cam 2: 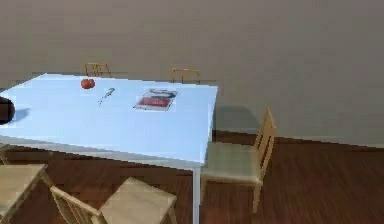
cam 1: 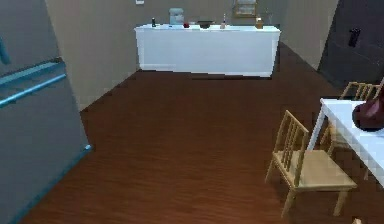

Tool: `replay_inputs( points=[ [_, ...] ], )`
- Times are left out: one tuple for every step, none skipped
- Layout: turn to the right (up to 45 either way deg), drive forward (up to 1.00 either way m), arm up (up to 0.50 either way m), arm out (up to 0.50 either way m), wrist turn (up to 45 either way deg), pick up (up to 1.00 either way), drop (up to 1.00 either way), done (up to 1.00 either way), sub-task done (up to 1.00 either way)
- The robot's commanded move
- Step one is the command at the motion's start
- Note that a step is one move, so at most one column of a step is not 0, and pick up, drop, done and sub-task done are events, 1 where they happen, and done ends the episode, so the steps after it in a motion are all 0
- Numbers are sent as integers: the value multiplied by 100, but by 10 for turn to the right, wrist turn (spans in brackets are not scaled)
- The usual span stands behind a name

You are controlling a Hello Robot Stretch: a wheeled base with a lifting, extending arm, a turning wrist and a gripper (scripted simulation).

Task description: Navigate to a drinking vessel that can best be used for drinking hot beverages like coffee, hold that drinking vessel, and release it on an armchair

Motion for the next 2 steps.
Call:
replay_inputs(
  points=[
    [90, 0, 0, 0, 0, 0, 0, 0, 0],
    [0, 100, 0, 0, 0, 0, 0, 0, 0]
  ],
)
